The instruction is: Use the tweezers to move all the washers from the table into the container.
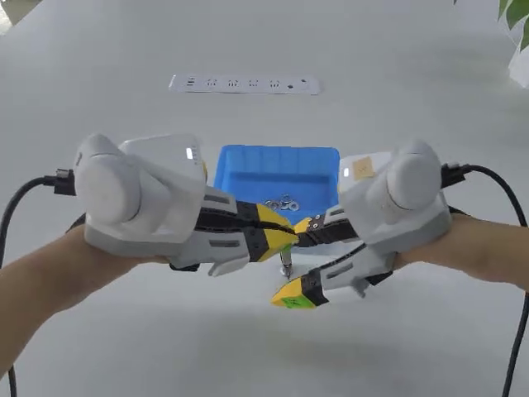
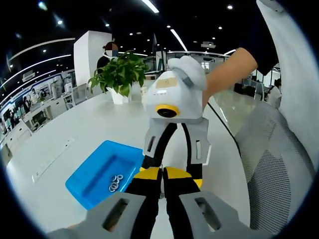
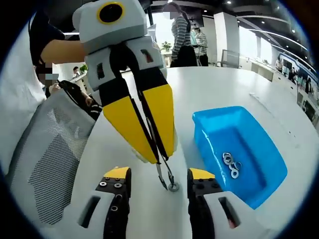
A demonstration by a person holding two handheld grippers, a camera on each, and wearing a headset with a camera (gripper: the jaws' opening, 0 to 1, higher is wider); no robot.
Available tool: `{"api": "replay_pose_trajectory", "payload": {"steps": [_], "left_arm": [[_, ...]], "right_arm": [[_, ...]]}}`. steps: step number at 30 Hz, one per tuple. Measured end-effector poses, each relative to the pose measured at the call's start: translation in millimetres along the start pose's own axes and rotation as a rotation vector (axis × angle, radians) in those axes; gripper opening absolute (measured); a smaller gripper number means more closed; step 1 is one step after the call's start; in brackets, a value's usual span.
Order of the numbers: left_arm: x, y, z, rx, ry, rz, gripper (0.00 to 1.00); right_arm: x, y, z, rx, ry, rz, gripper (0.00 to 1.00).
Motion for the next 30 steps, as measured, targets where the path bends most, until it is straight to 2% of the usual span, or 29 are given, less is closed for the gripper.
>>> {"api": "replay_pose_trajectory", "payload": {"steps": [4, 9, 15, 22, 26, 30], "left_arm": [[-1.0, 0.9, -0.6, -0.004, 0.005, 0.000, 0.05], [0.6, 0.4, 0.8, -0.011, 0.010, 0.007, 0.05], [2.9, -1.8, 3.0, -0.028, 0.010, 0.016, 0.05], [3.4, -4.2, 2.8, -0.034, 0.011, 0.020, 0.06], [3.4, -4.6, 0.5, -0.029, 0.005, 0.008, 0.06], [1.7, -3.4, -1.2, -0.030, 0.026, -0.002, 0.06]], "right_arm": [[-3.5, -4.4, -0.1, 0.025, 0.026, -0.057, 0.30], [-3.4, -4.7, -0.4, 0.040, 0.036, -0.064, 0.24], [-1.7, -3.9, 2.4, 0.026, 0.065, -0.070, 0.17], [-1.2, -2.6, 4.3, 0.021, 0.080, -0.071, 0.13], [-1.2, -3.0, 5.0, 0.014, 0.105, -0.071, 0.11], [-1.5, -3.6, 3.8, 0.016, 0.106, -0.069, 0.11]]}}
Point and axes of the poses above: the centre of the closed fingertips' face, and the gripper's own axes: y roughly backward along the fingers, z roughly to its right, x roughly out of its top, the point moved 3 cm from there along y, roughly backward along the fingers, and after that the axes turned 15 degrees about -y, right-handed, at the moved point
